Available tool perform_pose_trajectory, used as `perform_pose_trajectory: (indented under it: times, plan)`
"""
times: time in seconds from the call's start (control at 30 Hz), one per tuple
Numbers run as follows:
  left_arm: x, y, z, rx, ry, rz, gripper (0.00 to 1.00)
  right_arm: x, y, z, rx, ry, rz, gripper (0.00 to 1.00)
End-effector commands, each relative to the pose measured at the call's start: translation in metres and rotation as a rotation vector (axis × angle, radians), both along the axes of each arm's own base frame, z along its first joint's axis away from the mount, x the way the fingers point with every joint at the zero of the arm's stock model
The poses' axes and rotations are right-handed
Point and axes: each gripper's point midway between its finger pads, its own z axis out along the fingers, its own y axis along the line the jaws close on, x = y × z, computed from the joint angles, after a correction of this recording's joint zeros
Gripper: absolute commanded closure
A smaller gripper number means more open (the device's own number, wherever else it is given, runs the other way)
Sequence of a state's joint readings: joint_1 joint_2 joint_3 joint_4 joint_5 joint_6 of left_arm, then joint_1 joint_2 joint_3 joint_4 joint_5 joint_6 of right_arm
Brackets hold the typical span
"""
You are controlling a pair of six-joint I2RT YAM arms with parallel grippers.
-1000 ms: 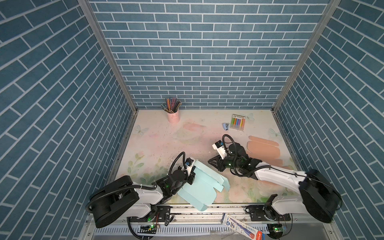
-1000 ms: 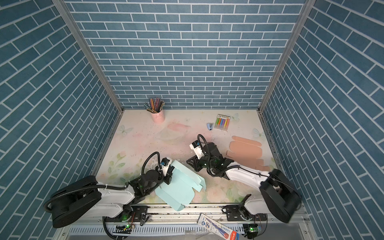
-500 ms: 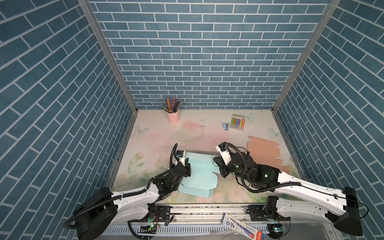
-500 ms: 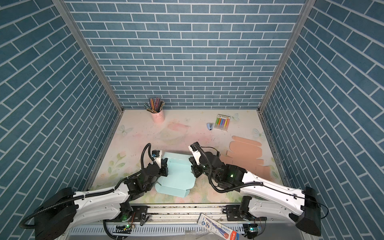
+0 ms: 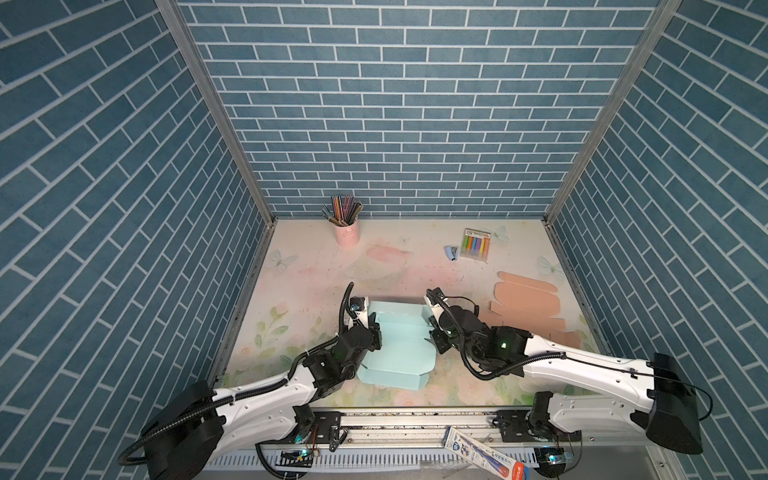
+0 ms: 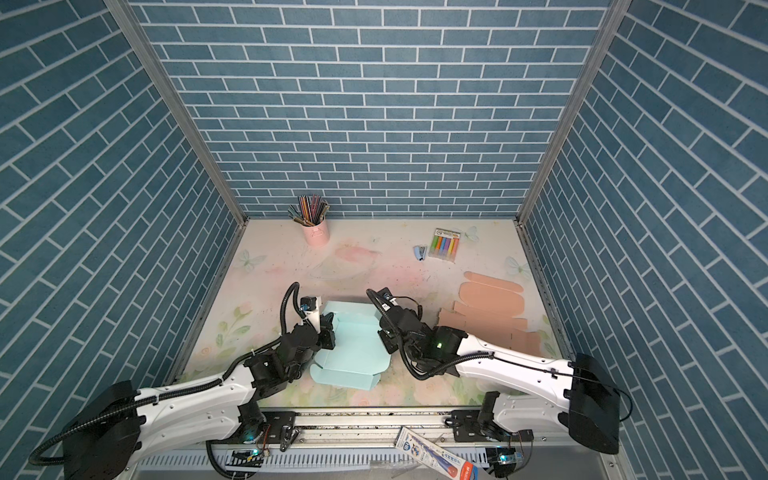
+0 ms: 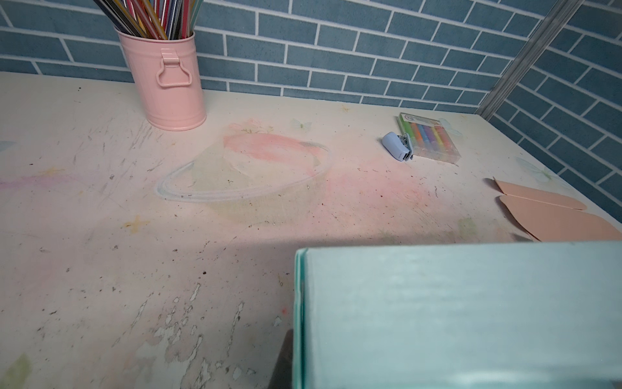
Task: Fold the paper box
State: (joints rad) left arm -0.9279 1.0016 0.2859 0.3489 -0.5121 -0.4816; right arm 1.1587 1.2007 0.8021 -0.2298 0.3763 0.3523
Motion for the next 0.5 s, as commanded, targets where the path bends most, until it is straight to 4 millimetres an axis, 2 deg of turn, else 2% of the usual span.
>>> perform_pose_trajectory:
  times: [0.0, 0.1, 0.23, 0.47]
  plan:
    - [0.002, 0.000, 0.008, -0.037, -0.006, 0.010, 1.00, 0.002, 0.025, 0.016, 0.059, -0.033, 0.059, 0.90]
    - [0.000, -0.002, 0.016, -0.066, -0.016, -0.006, 1.00, -0.001, 0.035, 0.027, 0.091, -0.049, 0.107, 0.90]
    - [0.000, 0.004, 0.024, -0.169, -0.006, -0.035, 1.00, -0.014, 0.027, 0.055, 0.226, -0.118, 0.171, 0.88]
    - [0.005, 0.024, 0.042, -0.268, -0.002, -0.044, 1.00, -0.046, -0.026, 0.113, 0.531, -0.340, 0.245, 0.87]
